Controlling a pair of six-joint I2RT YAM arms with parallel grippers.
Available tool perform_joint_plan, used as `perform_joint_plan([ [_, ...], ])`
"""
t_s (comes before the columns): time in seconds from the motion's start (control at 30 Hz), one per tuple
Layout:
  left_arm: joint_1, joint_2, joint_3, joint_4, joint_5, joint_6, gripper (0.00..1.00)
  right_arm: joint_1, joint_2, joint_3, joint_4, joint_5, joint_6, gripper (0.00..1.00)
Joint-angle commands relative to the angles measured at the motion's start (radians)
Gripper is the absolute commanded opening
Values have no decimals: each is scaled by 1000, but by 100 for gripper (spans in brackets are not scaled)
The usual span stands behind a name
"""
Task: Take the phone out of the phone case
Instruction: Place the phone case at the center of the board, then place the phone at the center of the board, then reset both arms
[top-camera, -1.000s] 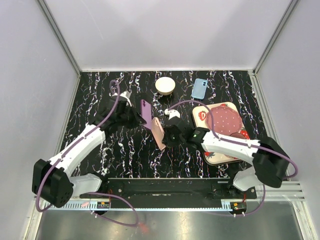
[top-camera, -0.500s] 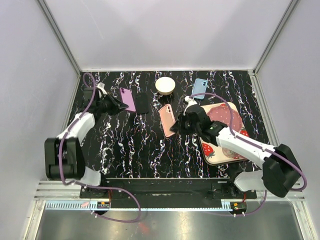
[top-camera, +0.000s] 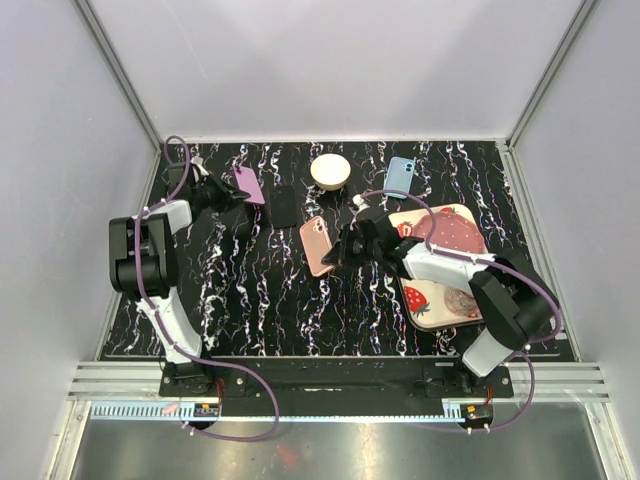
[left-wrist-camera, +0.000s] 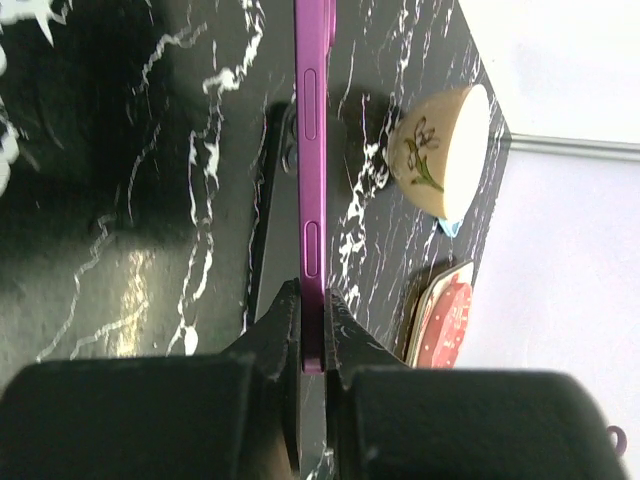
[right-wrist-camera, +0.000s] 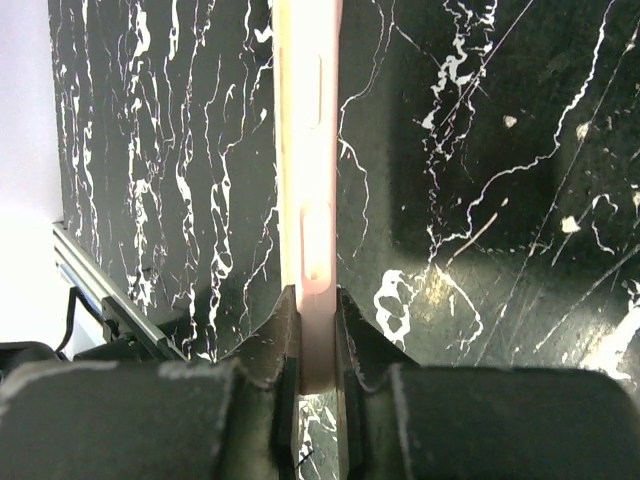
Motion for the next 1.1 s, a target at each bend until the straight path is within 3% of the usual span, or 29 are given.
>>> perform_joint_plan([
  [0.0, 12, 55, 101, 117, 45, -15, 0, -21, 45, 49, 91, -62, 25, 22],
  [0.03, 12, 67, 116, 83, 37, -1, 0, -23, 51, 49, 85, -71, 25, 50],
  [0.07, 12, 95, 151, 57, 21, 10, 0, -26, 55, 49, 79, -73, 23, 63],
  [0.17, 12, 138, 202, -14, -9, 44, 14, -26, 57, 65, -1, -44, 0, 86],
  [0.2, 12, 142, 208, -20, -12, 48, 25, -28, 49, 67, -23, -30, -8, 88],
  [0.3, 13, 135, 204, -23, -30, 54, 43, -28, -4, 70, -117, 54, -35, 93],
  [0.4, 13, 109, 199, -43, -55, 74, 54, -28, -82, 72, -210, 146, -67, 95],
  [0.43, 13, 91, 199, -70, -74, 80, 65, -28, -105, 76, -260, 195, -83, 96],
  [0.53, 13, 26, 185, -125, -105, 108, 75, -28, -199, 84, -360, 302, -118, 100],
  [0.73, 10, -262, 31, -214, -162, 136, 86, -26, -355, 115, -565, 496, -127, 100],
  [0.9, -14, -520, -91, -303, -228, 174, 88, -28, -446, 113, -642, 513, -121, 100],
  [1.07, -19, -773, -222, -371, -191, 217, 88, -28, -483, 92, -661, 519, -118, 100],
])
